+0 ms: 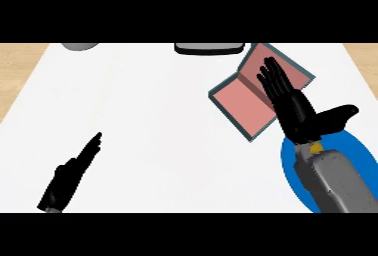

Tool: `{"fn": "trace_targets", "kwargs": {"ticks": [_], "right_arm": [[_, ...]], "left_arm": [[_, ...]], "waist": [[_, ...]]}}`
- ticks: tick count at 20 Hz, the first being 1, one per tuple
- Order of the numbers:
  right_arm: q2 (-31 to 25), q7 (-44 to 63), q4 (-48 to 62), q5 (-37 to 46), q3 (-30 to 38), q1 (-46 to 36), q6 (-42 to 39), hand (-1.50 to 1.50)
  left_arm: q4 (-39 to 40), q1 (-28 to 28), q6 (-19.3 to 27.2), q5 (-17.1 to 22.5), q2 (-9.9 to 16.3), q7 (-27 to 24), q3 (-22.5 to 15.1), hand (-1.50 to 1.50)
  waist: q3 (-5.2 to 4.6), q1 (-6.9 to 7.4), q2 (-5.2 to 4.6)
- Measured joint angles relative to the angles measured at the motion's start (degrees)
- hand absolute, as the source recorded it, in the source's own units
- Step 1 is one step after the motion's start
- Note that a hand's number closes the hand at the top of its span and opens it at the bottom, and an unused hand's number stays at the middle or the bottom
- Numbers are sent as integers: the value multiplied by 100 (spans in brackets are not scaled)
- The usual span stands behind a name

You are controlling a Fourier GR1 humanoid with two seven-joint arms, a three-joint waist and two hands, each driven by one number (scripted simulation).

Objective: Pick the bell pepper from the plate and place it in the cardboard box

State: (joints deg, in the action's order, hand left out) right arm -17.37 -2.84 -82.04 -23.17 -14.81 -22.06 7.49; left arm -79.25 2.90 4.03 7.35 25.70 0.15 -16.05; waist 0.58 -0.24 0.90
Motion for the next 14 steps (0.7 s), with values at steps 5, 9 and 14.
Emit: {"fn": "trace_targets", "kwargs": {"ticks": [5, 9, 14], "right_arm": [[-724, 158, -293, 150, 706, 707, 493, -150], [-1524, -43, -46, 770, 1580, 1272, 1456, -150], [-1534, -1116, -815, 1342, 2099, 2435, 2354, -150]], "left_arm": [[-355, 25, 184, 468, -50, 23, 596, 0], [-496, 28, 362, 908, -162, 31, 1085, 0], [-798, -4, 314, 1382, -170, 276, 1419, 0]], "waist": [[-46, -163, 5], [-77, -485, 53], [-64, -467, 41]]}}
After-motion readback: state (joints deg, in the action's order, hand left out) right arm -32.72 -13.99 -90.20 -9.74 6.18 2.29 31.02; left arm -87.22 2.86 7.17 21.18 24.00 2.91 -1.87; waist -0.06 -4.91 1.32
